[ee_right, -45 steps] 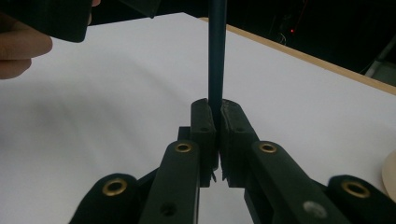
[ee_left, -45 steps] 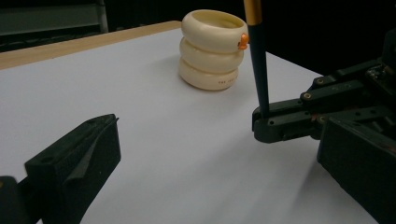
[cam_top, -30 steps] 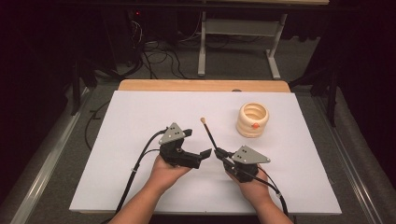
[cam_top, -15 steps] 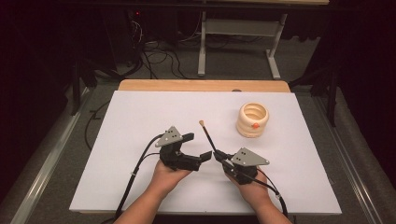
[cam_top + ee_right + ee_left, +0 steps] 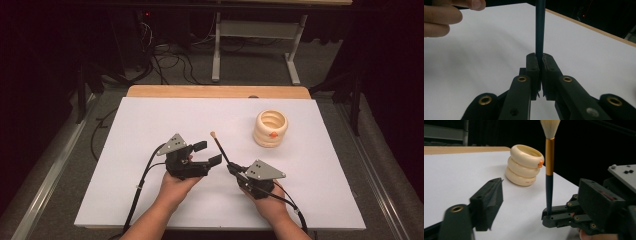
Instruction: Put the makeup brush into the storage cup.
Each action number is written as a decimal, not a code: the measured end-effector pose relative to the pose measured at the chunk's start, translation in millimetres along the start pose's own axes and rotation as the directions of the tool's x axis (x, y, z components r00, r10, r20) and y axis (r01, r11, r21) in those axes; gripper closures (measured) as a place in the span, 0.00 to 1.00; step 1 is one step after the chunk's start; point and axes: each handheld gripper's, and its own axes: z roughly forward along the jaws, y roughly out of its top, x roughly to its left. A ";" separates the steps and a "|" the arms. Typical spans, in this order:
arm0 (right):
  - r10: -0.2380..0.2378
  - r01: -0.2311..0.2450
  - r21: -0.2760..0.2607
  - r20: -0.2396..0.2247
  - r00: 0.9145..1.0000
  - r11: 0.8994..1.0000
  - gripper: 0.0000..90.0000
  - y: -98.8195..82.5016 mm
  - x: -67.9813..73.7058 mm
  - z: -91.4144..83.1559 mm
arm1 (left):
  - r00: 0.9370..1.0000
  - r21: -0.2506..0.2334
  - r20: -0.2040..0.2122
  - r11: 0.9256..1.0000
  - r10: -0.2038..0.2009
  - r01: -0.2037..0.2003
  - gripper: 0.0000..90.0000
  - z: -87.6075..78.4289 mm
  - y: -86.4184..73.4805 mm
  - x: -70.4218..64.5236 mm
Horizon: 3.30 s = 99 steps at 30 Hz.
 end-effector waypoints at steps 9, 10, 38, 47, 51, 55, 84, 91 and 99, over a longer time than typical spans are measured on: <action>-0.013 0.013 0.001 -0.012 1.000 1.000 0.97 0.3 2.8 1.5 | 1.000 -0.025 0.021 1.000 0.006 -0.005 0.49 -3.1 -0.2 -0.7; -0.018 0.018 0.005 -0.016 1.000 1.000 0.97 0.2 3.2 1.6 | 1.000 -0.027 0.021 1.000 0.006 -0.005 0.52 -3.5 -0.3 -0.3; -0.049 0.049 0.020 -0.040 0.998 0.999 0.97 -0.1 9.7 6.1 | 0.997 -0.066 0.080 0.998 0.003 0.002 0.92 -7.7 -1.8 5.1; -0.040 0.041 0.019 -0.052 0.998 0.999 0.93 0.1 9.5 6.2 | 0.996 -0.082 0.092 0.997 0.019 -0.011 0.93 -7.9 -2.3 3.2; -0.011 0.012 0.010 -0.073 0.997 1.000 0.78 1.1 10.3 7.6 | 0.996 -0.077 0.083 0.997 0.035 -0.029 0.93 -8.5 -1.8 2.2; 0.006 -0.007 -0.009 -0.080 0.997 1.000 0.70 3.4 9.4 5.5 | 0.996 -0.065 0.075 0.997 0.056 -0.051 0.93 -7.7 -1.7 -0.5; 0.001 -0.007 -0.107 -0.062 0.998 0.994 0.83 14.7 10.5 -7.2 | 0.983 0.032 0.078 0.985 0.164 -0.167 0.93 10.2 -13.3 -19.9; -0.010 0.003 -0.102 -0.067 0.998 0.995 0.90 14.5 10.6 -6.8 | 0.983 0.030 0.079 0.986 0.164 -0.167 0.93 9.7 -12.9 -19.8; -0.004 -0.003 -0.098 -0.064 0.998 0.995 0.94 14.4 10.3 -7.1 | 0.984 0.028 0.081 0.986 0.162 -0.165 0.93 10.5 -13.4 -19.8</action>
